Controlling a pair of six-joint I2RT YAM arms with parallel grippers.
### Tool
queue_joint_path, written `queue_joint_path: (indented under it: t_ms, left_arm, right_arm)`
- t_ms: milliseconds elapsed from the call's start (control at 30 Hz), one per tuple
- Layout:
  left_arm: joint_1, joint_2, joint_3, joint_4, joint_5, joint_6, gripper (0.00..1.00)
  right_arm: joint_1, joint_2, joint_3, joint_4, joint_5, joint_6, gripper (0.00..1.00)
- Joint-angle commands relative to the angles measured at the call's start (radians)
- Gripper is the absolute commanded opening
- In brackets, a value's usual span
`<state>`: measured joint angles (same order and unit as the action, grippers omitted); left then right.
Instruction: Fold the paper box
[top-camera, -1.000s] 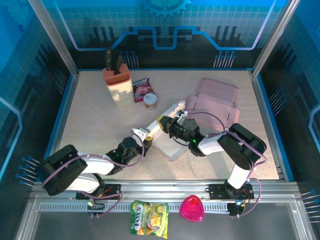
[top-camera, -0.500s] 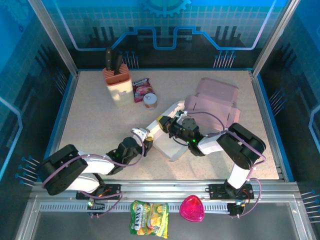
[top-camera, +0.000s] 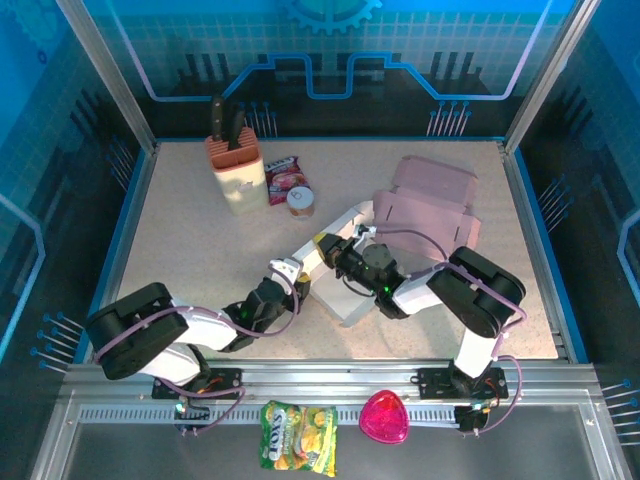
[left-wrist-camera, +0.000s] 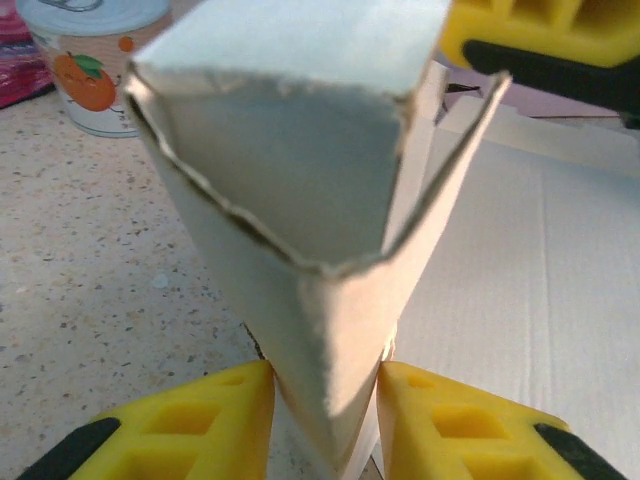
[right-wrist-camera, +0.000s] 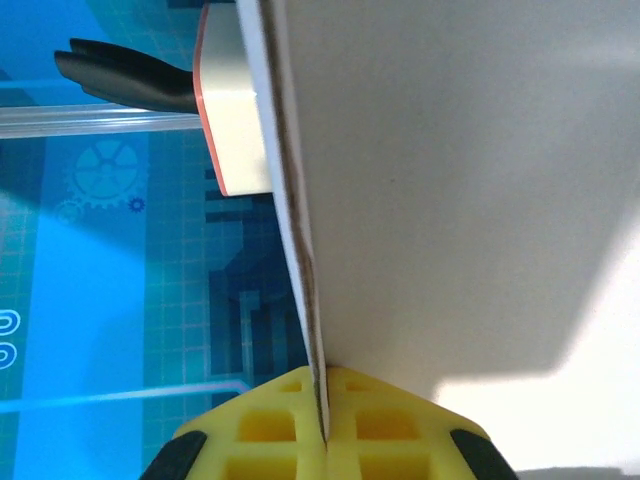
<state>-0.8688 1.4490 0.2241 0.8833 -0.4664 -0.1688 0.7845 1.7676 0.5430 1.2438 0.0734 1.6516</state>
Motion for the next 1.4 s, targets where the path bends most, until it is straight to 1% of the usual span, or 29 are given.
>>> queue_joint_path:
  t_ms: [0,67,133,267,400,567,667,767,900,933,1200,1300,1367]
  left_arm:
    - [-0.021,0.019,0.044,0.094,-0.088,-0.023,0.32]
    - [-0.031,0.026,0.056,0.087,-0.123,-0.027,0.28]
    - [-0.039,0.027,0.065,0.079,-0.151,-0.029,0.26]
    - [-0.048,0.039,0.085,0.074,-0.173,-0.042,0.27]
    - [-0.059,0.063,0.11,0.08,-0.193,-0.05,0.27]
    - [-0.081,0.088,0.148,0.071,-0.249,-0.055,0.28]
    - [-0.096,0.101,0.171,0.062,-0.307,-0.065,0.28]
    - [-0.099,0.112,0.178,0.066,-0.333,-0.083,0.27]
    - [-0.1,0.114,0.168,0.107,-0.32,-0.078,0.13]
    - [-0.099,0.113,0.164,0.121,-0.314,-0.07,0.12]
    - [-0.099,0.161,0.125,0.287,-0.19,0.01,0.06]
    - [-0.099,0.162,0.118,0.294,-0.175,0.008,0.04]
    - [-0.099,0.163,0.121,0.287,-0.178,0.002,0.04]
  right_arm:
    - [0.041,0.019,-0.021,0.096,0.037,-0.001,0.0]
    - [0.043,0.014,-0.033,0.106,0.056,-0.001,0.0]
    - [0.045,0.001,-0.041,0.101,0.067,-0.003,0.0]
    - [0.048,-0.014,-0.041,0.071,0.069,-0.009,0.0]
    - [0.053,0.001,-0.04,0.08,0.079,0.006,0.0]
    - [0.073,0.02,-0.047,0.097,0.112,0.015,0.0]
    - [0.089,0.03,-0.052,0.118,0.14,0.023,0.0]
    - [0.1,0.022,-0.064,0.116,0.167,0.027,0.0]
    - [0.102,-0.011,-0.081,0.071,0.186,0.031,0.0]
    - [0.102,-0.019,-0.085,0.061,0.187,0.032,0.0]
    - [0.102,-0.034,-0.086,-0.01,0.18,0.063,0.0]
    - [0.102,-0.044,-0.09,-0.028,0.186,0.066,0.0]
    - [0.103,-0.047,-0.089,-0.038,0.19,0.065,0.0]
